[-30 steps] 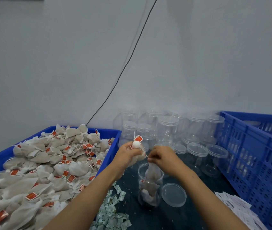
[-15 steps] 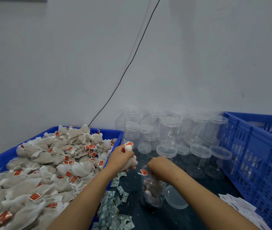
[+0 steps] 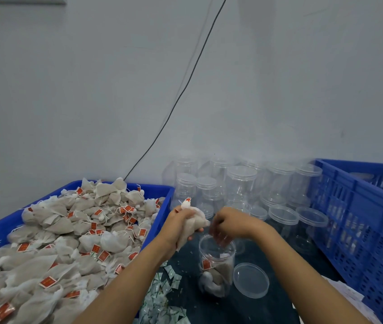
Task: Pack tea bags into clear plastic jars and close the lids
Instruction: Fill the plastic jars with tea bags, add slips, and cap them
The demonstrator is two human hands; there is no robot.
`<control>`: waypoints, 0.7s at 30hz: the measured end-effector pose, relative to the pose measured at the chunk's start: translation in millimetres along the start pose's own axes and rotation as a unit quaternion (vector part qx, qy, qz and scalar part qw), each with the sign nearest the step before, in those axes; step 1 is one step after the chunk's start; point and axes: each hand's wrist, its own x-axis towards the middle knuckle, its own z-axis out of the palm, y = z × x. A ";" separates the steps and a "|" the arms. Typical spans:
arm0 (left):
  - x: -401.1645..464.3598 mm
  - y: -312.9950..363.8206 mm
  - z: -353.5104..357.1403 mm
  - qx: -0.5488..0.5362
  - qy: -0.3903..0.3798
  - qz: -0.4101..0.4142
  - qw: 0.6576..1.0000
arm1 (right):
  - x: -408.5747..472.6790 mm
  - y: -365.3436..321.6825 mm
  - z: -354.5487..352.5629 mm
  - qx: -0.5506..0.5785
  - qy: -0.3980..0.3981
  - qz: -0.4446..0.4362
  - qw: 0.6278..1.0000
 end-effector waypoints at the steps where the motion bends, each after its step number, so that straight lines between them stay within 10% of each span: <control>1: -0.4 0.7 1.1 -0.029 -0.017 -0.003 0.999 | -4.2 2.2 -2.3 0.097 0.040 -0.013 0.994; 13: -1.5 -8.2 8.3 0.066 -0.122 -0.016 0.990 | -4.4 7.8 21.5 0.231 0.236 -0.157 0.931; 21: 7.4 0.8 -8.4 0.049 0.081 0.037 0.995 | 3.1 28.6 21.8 0.082 0.266 -0.103 0.955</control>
